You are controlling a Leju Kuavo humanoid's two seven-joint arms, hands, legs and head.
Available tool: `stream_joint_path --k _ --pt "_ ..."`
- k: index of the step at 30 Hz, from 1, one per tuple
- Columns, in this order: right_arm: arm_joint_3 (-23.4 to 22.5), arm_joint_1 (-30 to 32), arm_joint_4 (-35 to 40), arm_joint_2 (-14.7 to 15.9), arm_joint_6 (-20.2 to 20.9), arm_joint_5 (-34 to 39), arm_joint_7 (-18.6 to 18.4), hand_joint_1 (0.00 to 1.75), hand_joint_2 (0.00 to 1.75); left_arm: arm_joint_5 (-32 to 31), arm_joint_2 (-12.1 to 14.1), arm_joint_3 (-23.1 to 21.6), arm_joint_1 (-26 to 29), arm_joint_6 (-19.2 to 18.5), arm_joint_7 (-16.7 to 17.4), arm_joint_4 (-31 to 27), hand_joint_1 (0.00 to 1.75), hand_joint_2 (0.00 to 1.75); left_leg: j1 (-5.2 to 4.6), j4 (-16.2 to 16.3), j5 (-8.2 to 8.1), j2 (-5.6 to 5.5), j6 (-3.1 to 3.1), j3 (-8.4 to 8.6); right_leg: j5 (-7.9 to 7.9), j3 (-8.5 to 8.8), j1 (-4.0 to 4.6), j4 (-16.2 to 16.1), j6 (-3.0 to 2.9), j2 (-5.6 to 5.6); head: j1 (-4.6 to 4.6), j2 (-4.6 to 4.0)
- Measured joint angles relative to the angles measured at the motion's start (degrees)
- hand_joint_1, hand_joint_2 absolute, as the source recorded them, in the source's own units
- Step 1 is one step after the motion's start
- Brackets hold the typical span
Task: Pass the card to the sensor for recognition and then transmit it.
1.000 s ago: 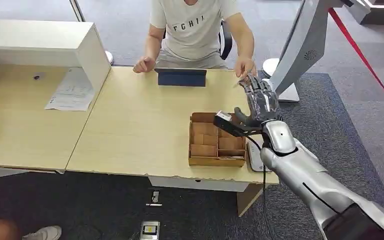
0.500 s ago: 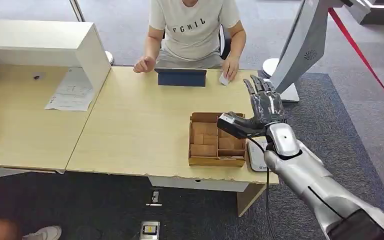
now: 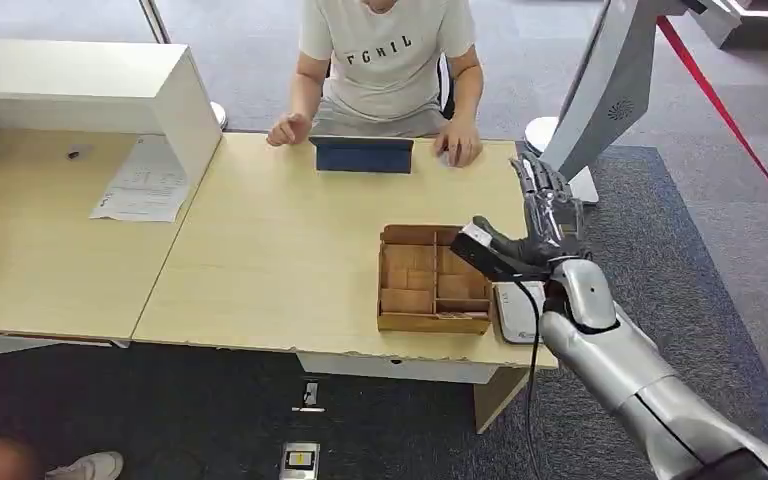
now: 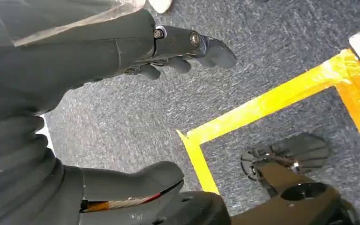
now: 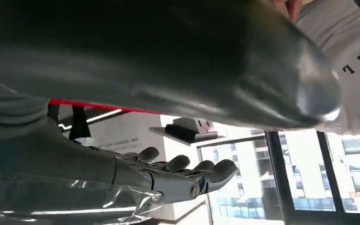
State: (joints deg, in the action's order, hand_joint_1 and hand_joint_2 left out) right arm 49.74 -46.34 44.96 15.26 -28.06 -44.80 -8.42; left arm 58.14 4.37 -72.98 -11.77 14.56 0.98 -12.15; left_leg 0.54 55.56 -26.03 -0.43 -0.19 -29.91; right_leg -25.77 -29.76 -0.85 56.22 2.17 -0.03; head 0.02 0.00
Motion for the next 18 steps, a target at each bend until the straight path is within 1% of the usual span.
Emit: stream_joint_path --k 10,14,18 --pt "-4.0 5.7 7.2 3.5 -2.0 5.0 0.6 0.00 0.00 1.0 0.2 0.2 1.9 1.1 -0.2 0.0 0.00 1.75 0.00 0.0 0.00 0.01 0.00 0.00 0.00 -0.01 0.00 0.0 0.00 0.00 -0.02 0.00" --pt "-4.9 7.2 8.6 4.2 -2.8 8.7 2.4 0.00 0.00 1.6 0.3 0.5 2.5 1.9 -0.6 0.0 0.00 1.75 0.00 0.0 0.00 0.02 0.00 0.01 0.00 0.00 0.00 0.0 0.00 0.00 -0.02 0.00" --pt "-5.9 9.3 9.2 4.3 -4.6 14.2 4.9 0.00 0.00 2.3 0.3 1.4 3.1 2.4 -1.5 0.0 0.00 1.75 0.00 0.0 0.00 0.00 0.00 0.00 0.00 0.00 0.00 0.0 0.00 0.00 -0.02 0.00"
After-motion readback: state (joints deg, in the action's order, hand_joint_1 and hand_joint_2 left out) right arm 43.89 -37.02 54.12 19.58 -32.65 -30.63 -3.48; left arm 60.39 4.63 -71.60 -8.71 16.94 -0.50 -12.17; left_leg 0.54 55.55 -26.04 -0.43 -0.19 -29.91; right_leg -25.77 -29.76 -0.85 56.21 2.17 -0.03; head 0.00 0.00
